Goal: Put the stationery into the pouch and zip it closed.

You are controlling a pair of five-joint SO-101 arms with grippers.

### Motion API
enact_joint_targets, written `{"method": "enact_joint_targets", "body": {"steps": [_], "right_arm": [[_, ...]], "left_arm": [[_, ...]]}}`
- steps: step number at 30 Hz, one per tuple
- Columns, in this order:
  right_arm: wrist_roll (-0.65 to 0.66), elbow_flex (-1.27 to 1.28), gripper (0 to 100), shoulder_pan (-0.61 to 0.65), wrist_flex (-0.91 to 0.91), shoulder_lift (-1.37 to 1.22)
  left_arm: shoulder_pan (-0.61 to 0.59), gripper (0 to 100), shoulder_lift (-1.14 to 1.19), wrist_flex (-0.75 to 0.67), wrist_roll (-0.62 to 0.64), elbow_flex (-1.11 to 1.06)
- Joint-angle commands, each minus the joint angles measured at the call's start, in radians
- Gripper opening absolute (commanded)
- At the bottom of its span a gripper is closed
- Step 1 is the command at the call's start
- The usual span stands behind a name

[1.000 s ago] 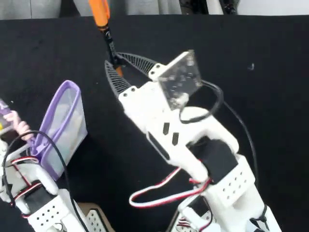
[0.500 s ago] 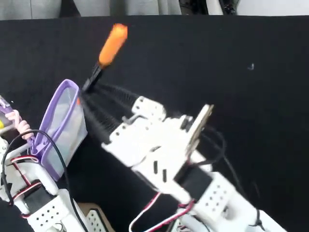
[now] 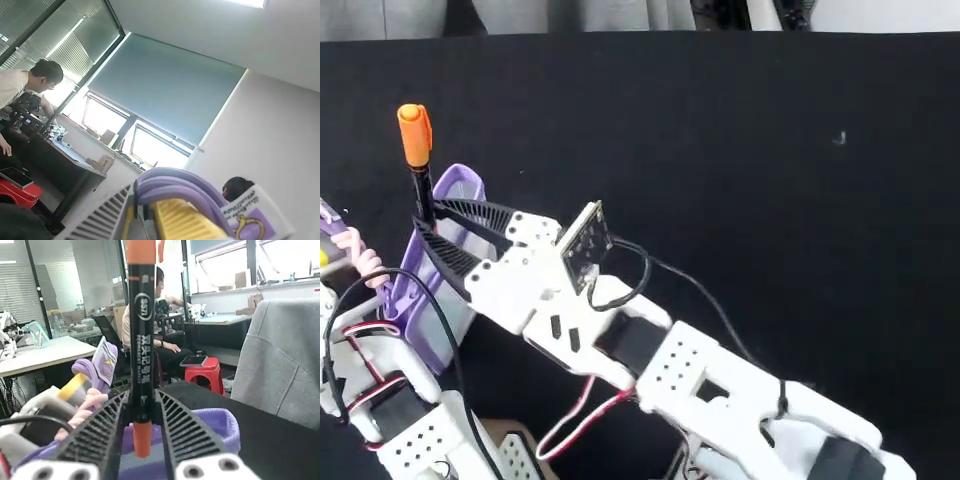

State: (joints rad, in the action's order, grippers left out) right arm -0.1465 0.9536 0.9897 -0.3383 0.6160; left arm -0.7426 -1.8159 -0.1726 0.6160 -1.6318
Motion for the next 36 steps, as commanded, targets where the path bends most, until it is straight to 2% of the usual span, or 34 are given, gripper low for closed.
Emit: {"method": "enact_joint_targets", "body": {"steps": [1, 8, 13, 15, 22, 27, 36], "right_arm": [[0.011, 0.004, 1.1, 0.005, -0.051, -0.024], [0.011, 0.054, 2.2, -0.048, -0.049, -0.077], [0.014, 0.073, 25.6, -0.043, -0.049, -0.07], [0.015, 0.071, 29.7, -0.043, -0.049, -0.07], [0.015, 0.068, 18.4, -0.043, -0.049, -0.044], [0.015, 0.076, 17.1, -0.055, -0.031, 0.018], [0.015, -0.171, 17.1, -0.141, 0.35, 0.081]], "left_arm": [[-0.008, 3, -0.005, 0.002, -0.006, 0.051], [-0.008, 3, -0.005, 0.0, -0.006, 0.047], [-0.008, 3, -0.005, 0.0, -0.006, 0.044], [-0.008, 3, -0.005, 0.0, -0.006, 0.044], [-0.002, 3, -0.005, 0.0, -0.009, 0.042], [0.001, 3, -0.005, 0.002, -0.009, 0.042], [0.001, 3, -0.005, 0.002, -0.011, 0.042]]}}
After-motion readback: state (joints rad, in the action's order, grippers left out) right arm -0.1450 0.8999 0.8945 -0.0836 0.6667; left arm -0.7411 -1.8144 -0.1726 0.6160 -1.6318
